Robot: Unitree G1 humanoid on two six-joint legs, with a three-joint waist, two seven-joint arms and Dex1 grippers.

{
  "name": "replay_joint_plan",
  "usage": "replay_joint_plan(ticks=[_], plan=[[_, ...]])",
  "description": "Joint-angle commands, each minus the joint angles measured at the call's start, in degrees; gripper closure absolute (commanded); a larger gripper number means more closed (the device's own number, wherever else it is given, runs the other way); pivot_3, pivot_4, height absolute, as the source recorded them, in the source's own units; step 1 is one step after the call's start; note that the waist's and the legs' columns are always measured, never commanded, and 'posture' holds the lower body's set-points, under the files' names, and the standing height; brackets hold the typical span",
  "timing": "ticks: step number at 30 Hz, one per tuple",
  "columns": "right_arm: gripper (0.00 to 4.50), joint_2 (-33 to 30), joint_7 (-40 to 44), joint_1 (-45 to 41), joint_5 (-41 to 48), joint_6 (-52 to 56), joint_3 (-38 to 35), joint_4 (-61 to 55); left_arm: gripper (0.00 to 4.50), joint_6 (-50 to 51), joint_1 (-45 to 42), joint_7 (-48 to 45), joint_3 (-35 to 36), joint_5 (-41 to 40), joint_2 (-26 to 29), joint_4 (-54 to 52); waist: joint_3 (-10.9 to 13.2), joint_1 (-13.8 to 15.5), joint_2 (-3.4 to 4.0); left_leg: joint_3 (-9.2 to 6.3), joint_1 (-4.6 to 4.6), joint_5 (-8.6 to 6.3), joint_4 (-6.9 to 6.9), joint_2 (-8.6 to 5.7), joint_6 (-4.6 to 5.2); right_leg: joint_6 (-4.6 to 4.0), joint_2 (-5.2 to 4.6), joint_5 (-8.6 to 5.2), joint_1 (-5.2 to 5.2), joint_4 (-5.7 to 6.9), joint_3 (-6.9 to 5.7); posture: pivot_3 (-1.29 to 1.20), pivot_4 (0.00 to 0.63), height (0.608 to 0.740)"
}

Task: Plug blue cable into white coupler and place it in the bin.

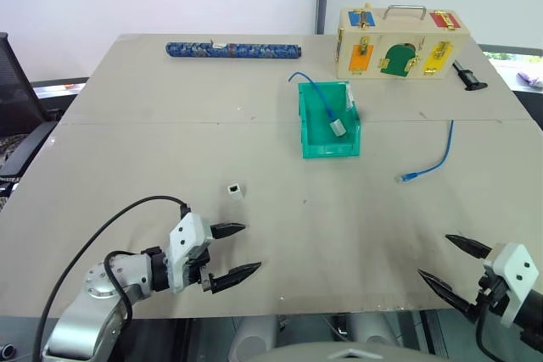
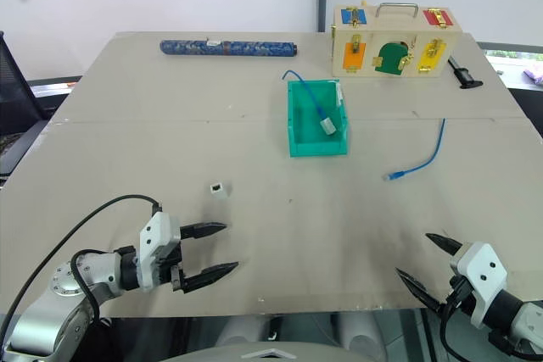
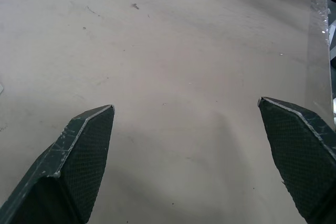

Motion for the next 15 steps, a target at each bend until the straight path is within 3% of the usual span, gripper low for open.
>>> replay_joint_plan(ticks=[1, 7, 11, 15], plan=[[0.04, -1.1, -0.7, -2.5, 1.5, 0.4, -2.3, -1.8, 0.00, 2.0, -1.4, 1.0, 0.3, -2.6, -0.1, -3.2, 0.0, 0.0, 0.00, 0.00, 0.00, 0.00, 0.00, 0.00, 0.00, 0.00, 0.00, 0.00, 0.00, 0.00, 0.00, 0.00, 0.150, 0.740], [0.04, -6.9, -4.7, -15.7, 5.2, 12.5, -1.2, -4.0, 0.00, 12.0, -7.2, 7.7, 0.7, -10.7, -2.4, -10.1, 0.0, -0.3, -0.03, 0.04, 0.04, 0.00, 0.10, -0.01, 0.00, 0.02, 0.01, 0.02, 0.07, 0.03, 0.02, 0.00, 0.150, 0.740], [0.04, -16.0, -2.6, -26.3, 0.2, 17.0, 3.8, 0.7, 0.00, 12.8, -9.5, 7.3, -1.2, -10.7, -1.3, -13.2, 0.0, -0.2, 0.00, 0.00, 0.01, 0.01, 0.00, -0.08, 0.00, -0.09, 0.09, 0.06, 0.05, 0.02, 0.02, 0.00, 0.150, 0.740], [0.04, -24.0, 3.7, -39.7, -6.1, 14.2, 12.5, 11.9, 0.00, 10.5, -10.8, 4.9, -3.8, -8.2, 0.1, -13.7, 0.0, -0.5, -0.01, 0.11, 0.04, 0.01, 0.04, -0.22, 0.01, -0.08, 0.09, 0.06, 0.06, 0.00, 0.08, 0.00, 0.150, 0.740]])
